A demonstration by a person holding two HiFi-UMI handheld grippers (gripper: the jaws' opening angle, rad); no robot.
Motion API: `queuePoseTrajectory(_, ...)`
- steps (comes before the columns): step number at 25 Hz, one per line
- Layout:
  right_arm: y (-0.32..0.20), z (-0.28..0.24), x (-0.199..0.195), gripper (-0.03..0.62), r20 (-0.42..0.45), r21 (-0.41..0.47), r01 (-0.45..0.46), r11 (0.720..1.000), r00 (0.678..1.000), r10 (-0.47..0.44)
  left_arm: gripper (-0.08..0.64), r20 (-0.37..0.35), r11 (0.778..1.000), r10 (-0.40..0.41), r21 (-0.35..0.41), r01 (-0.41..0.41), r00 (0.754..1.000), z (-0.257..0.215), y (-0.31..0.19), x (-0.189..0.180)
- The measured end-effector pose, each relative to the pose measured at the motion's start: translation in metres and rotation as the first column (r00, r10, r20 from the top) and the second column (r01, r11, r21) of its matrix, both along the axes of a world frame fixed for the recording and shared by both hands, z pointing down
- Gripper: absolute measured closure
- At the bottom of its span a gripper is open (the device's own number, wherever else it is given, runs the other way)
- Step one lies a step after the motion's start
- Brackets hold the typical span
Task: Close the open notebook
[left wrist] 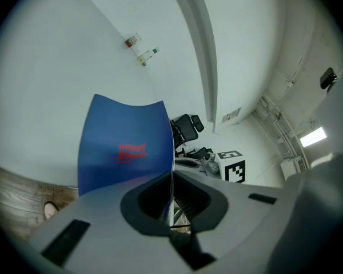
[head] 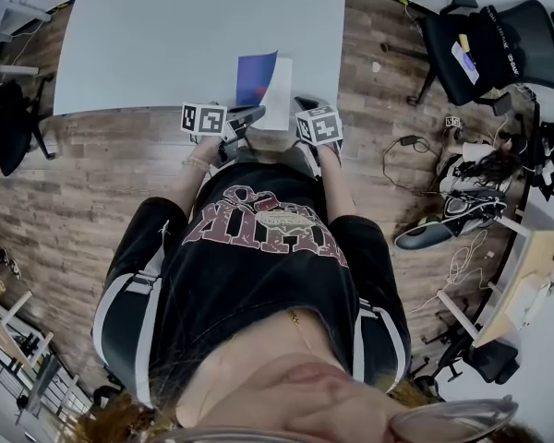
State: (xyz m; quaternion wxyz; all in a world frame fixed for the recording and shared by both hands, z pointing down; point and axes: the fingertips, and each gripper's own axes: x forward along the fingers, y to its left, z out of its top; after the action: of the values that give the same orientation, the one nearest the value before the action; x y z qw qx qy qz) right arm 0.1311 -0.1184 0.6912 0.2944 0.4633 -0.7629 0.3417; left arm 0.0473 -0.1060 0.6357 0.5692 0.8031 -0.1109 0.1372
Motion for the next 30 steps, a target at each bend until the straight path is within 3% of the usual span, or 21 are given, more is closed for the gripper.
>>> queuePoseTrajectory(30, 0.019, 0.0, 0.039, 0.573, 0.035, -0.012, -0.033, 0.999, 0.999, 0.034, 0.476, 0.101, 0.997, 0.042, -0.062, -0.036, 0.994, 0.04, 0.008, 0.043)
